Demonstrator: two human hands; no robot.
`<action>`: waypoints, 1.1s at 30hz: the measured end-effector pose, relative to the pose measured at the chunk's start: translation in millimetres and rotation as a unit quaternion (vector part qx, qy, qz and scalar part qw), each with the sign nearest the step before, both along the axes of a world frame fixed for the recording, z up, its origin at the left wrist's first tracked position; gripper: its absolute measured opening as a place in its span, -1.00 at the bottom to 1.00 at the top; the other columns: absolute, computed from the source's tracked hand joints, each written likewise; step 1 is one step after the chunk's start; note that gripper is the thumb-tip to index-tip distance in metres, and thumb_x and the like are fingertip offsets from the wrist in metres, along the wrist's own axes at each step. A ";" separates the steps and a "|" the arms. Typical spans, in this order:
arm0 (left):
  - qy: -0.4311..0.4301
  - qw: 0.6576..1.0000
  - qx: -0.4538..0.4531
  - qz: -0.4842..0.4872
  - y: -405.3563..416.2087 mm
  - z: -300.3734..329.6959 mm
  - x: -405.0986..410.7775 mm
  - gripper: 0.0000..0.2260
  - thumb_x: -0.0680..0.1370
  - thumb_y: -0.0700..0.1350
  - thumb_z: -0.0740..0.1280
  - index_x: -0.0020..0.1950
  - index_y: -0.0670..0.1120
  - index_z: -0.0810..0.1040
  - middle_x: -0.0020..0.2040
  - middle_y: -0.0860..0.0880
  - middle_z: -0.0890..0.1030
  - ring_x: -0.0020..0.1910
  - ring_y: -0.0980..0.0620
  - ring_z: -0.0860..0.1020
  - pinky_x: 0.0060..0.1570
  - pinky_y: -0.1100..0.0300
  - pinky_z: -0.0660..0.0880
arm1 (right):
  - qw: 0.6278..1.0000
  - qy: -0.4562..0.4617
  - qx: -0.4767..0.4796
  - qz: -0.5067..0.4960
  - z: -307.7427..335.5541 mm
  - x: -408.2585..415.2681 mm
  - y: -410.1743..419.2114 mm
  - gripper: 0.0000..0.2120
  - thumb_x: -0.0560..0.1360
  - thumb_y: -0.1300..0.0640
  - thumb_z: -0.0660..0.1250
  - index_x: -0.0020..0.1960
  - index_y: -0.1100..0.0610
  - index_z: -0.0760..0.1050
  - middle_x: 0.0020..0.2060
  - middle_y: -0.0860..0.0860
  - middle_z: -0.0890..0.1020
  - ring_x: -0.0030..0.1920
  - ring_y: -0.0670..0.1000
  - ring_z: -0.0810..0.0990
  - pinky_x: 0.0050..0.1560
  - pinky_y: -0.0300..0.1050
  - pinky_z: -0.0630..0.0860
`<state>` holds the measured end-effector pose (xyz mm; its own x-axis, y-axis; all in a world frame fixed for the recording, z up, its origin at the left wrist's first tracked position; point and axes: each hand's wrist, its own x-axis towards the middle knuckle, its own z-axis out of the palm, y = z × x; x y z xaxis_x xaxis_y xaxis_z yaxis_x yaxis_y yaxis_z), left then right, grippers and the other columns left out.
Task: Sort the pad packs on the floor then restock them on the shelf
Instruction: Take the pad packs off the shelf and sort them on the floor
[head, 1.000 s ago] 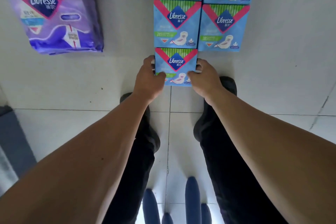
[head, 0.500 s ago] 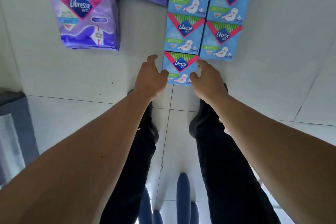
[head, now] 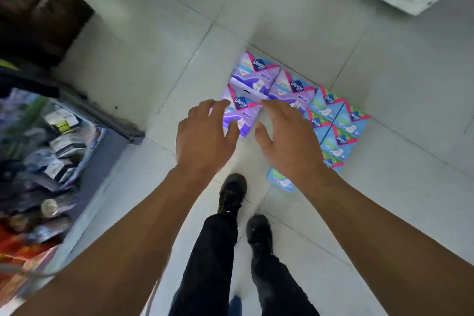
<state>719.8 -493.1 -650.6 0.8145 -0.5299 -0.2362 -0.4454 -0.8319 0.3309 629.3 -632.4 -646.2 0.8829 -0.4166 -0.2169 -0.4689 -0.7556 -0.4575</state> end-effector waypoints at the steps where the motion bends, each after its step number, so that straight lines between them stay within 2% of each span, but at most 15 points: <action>1: -0.016 1.000 -0.003 0.021 15.7 14.4 5.8 -0.62 0.57 0.07 0.24 0.36 0.00 0.44 0.30 -0.06 0.50 0.20 -0.14 0.48 0.10 -0.02 0.42 | 0.999 -0.018 -0.011 0.031 13.4 14.3 10.6 -0.53 0.53 -0.06 0.12 0.33 0.14 0.44 0.20 0.11 0.57 0.15 0.23 0.54 0.05 0.11 0.52; 4: -0.069 0.993 0.011 0.092 65.9 56.8 16.1 -0.63 0.58 0.09 0.21 0.37 0.04 0.42 0.31 -0.02 0.48 0.26 -0.11 0.45 0.17 -0.03 0.39 | 0.989 -0.063 -0.041 0.126 50.1 51.3 50.3 -0.49 0.51 -0.09 0.06 0.34 0.13 0.44 0.21 0.08 0.57 0.14 0.20 0.55 0.00 0.10 0.52; 8: -0.094 0.974 0.016 0.206 143.5 105.6 12.2 -0.62 0.58 0.10 0.20 0.38 0.04 0.40 0.32 -0.02 0.47 0.30 -0.11 0.42 0.25 -0.09 0.39 | 0.963 -0.097 -0.069 0.241 90.0 79.5 114.0 -0.50 0.53 -0.09 0.07 0.36 0.12 0.42 0.28 0.09 0.53 0.17 0.20 0.52 -0.02 0.10 0.52; 12: -0.114 0.941 0.003 0.319 226.3 146.4 -3.8 -0.62 0.58 0.08 0.21 0.38 0.02 0.41 0.33 -0.03 0.46 0.30 -0.12 0.40 0.24 -0.08 0.36 | 0.932 -0.143 -0.063 0.326 124.1 95.8 187.7 -0.57 0.52 -0.02 0.18 0.34 0.11 0.43 0.25 0.06 0.54 0.16 0.19 0.51 -0.04 0.06 0.47; 18: -0.158 0.877 0.005 0.454 359.3 182.4 -27.8 -0.65 0.55 0.07 0.24 0.32 0.04 0.44 0.25 -0.05 0.51 0.23 -0.14 0.46 0.18 -0.09 0.44 | 0.877 -0.186 -0.033 0.441 154.4 114.8 321.4 -0.62 0.55 0.03 0.24 0.33 0.12 0.43 0.21 0.08 0.55 0.13 0.20 0.52 -0.08 0.04 0.46; 23: -0.165 0.828 0.008 0.535 460.9 180.5 -37.3 -0.62 0.54 0.07 0.25 0.36 0.06 0.44 0.31 -0.03 0.49 0.27 -0.12 0.44 0.21 -0.06 0.40 | 0.856 -0.171 0.027 0.487 157.3 131.3 436.7 -0.56 0.57 0.01 0.24 0.41 0.12 0.38 0.29 0.07 0.51 0.26 0.15 0.47 0.12 0.08 0.46; 26: -0.151 0.804 0.002 0.575 515.6 167.4 -34.9 -0.61 0.54 0.07 0.25 0.37 0.06 0.42 0.31 -0.01 0.48 0.28 -0.11 0.44 0.19 -0.06 0.44 | 0.843 -0.159 0.061 0.510 150.0 141.6 503.2 -0.54 0.57 0.01 0.25 0.44 0.13 0.36 0.34 0.07 0.48 0.29 0.13 0.47 0.16 0.03 0.44; 30: -0.137 0.783 -0.016 0.606 581.0 147.8 -28.8 -0.61 0.54 0.05 0.25 0.36 0.05 0.42 0.30 -0.03 0.49 0.26 -0.11 0.44 0.15 -0.05 0.44 | 0.847 -0.133 0.083 0.508 136.9 162.9 582.9 -0.54 0.57 -0.01 0.25 0.44 0.06 0.33 0.35 0.03 0.45 0.26 0.10 0.48 0.14 -0.03 0.40; 33: -0.126 0.781 -0.025 0.611 616.9 136.3 -16.3 -0.62 0.55 0.04 0.25 0.37 0.07 0.41 0.32 0.01 0.47 0.27 -0.09 0.42 0.15 -0.04 0.45 | 0.864 -0.110 0.106 0.480 126.3 190.8 629.8 -0.61 0.55 -0.01 0.27 0.36 0.04 0.38 0.24 0.04 0.51 0.16 0.10 0.53 0.02 -0.08 0.41</action>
<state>703.6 123.8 -514.3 0.7362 0.6767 0.0102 0.6153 -0.6756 0.4062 820.1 -2.6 -519.9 0.8296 0.5581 0.0178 0.4421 -0.6370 -0.6315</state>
